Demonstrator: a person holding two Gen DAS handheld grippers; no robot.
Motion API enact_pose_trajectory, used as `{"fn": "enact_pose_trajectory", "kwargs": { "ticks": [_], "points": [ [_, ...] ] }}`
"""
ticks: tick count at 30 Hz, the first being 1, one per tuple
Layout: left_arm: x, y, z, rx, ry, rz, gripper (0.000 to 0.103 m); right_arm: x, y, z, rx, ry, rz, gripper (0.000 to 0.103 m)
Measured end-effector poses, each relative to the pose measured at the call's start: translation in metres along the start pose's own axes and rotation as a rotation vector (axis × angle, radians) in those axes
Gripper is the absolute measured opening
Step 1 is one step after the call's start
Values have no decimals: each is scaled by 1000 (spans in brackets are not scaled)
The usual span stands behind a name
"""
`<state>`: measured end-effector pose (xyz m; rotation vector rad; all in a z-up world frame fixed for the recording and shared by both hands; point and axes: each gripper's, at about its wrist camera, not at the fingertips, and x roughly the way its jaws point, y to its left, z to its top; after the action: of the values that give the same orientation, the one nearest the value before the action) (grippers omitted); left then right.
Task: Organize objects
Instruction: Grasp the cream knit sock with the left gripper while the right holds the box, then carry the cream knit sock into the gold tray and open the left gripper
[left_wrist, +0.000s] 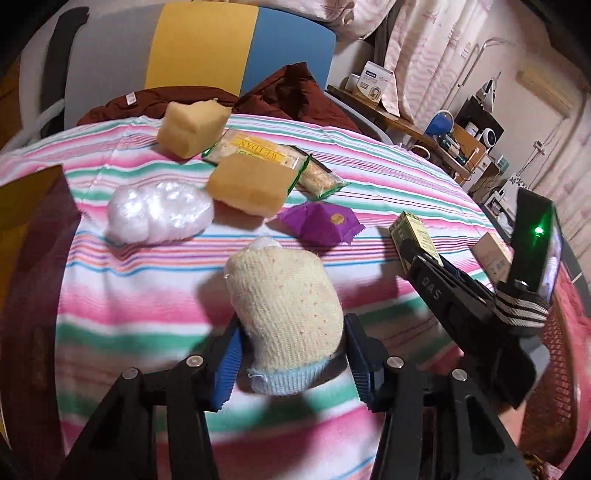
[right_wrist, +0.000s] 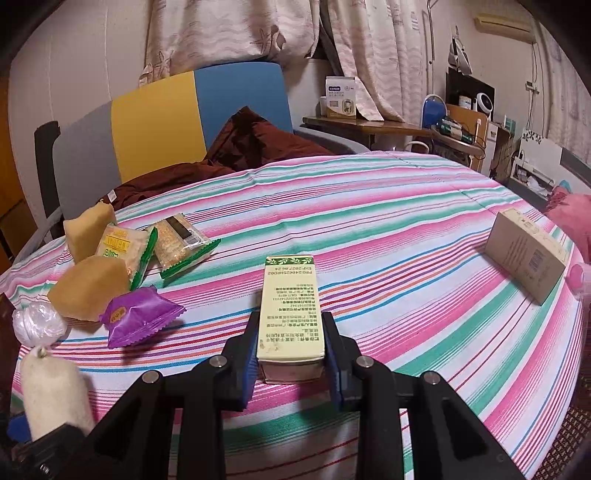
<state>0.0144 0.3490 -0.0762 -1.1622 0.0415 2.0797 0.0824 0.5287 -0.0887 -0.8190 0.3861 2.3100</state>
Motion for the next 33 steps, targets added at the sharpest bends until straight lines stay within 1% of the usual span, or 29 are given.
{"fn": "enact_pose_trajectory", "kwargs": {
  "ticks": [5, 9, 13, 17, 23, 26, 33],
  "points": [
    [-25, 7, -9, -38, -19, -46, 53, -6, 7, 0, -38, -31, -10, 30],
    [-50, 16, -14, -56, -51, -59, 53, -6, 12, 2, -64, -36, -8, 30],
    [-71, 30, -14, -83, -85, -59, 52, -7, 11, 2, -62, -44, -11, 30],
    [-87, 48, -11, -117, -115, -50, 53, -8, 14, 2, -72, -51, -15, 30],
    [-105, 80, -11, -175, -146, -20, 53, -15, 27, 0, -140, -87, -16, 30],
    [-112, 98, -11, -210, -163, -1, 53, -16, 32, 0, -164, -91, -8, 30],
    [-131, 146, -13, -298, -198, 43, 53, -19, 30, -1, -156, -103, 0, 30]
  ]
}}
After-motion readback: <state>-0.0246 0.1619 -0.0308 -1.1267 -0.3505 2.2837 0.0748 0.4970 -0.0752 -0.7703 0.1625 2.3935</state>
